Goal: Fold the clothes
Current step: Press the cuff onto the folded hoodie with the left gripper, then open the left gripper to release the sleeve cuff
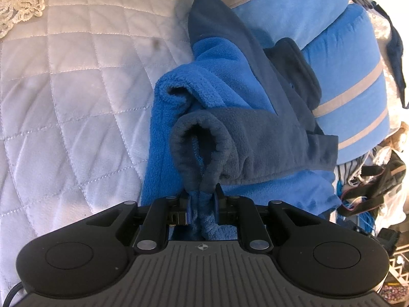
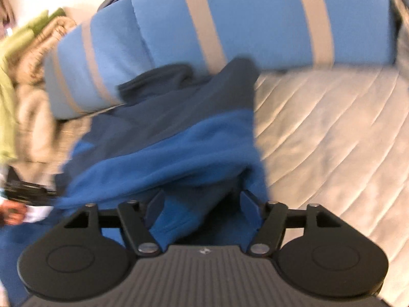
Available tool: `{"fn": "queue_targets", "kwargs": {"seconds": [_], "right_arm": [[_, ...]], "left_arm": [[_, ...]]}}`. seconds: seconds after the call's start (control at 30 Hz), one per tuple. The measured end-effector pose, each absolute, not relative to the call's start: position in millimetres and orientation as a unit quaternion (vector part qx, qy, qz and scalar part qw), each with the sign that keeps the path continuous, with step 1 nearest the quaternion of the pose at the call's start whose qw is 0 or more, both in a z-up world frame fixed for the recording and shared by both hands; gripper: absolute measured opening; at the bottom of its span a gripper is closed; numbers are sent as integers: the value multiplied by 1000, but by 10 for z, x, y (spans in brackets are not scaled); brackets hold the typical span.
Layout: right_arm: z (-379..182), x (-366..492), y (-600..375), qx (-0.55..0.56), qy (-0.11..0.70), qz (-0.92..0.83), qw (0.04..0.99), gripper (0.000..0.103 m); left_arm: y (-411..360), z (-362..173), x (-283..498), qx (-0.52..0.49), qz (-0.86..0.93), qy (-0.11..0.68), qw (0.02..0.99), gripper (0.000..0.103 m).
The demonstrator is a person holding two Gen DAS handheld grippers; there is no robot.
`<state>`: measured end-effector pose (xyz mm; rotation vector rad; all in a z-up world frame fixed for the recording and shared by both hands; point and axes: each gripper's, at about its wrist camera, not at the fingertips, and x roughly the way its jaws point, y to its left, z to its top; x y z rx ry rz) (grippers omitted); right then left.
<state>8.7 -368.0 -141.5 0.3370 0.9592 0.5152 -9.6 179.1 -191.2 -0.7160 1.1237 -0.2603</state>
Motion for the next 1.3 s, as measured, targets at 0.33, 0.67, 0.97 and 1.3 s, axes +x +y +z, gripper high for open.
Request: {"fn": "queue_targets", "kwargs": {"seconds": [0.33, 0.67, 0.97, 1.3], "right_arm": [[-2073, 287, -3794, 324, 511, 237, 760, 77], [-2227, 344, -3763, 366, 509, 209, 751, 20], [-2074, 223, -3879, 354, 492, 181, 774, 12], [-2009, 263, -3928, 329, 498, 171, 784, 12]], "left_arm": [[1798, -1919, -93, -333, -121, 518, 779, 17], [1868, -1968, -108, -365, -117, 513, 768, 17], [1867, -1938, -125, -361, -116, 511, 771, 16], [1897, -1935, -127, -366, -120, 507, 771, 17]]}}
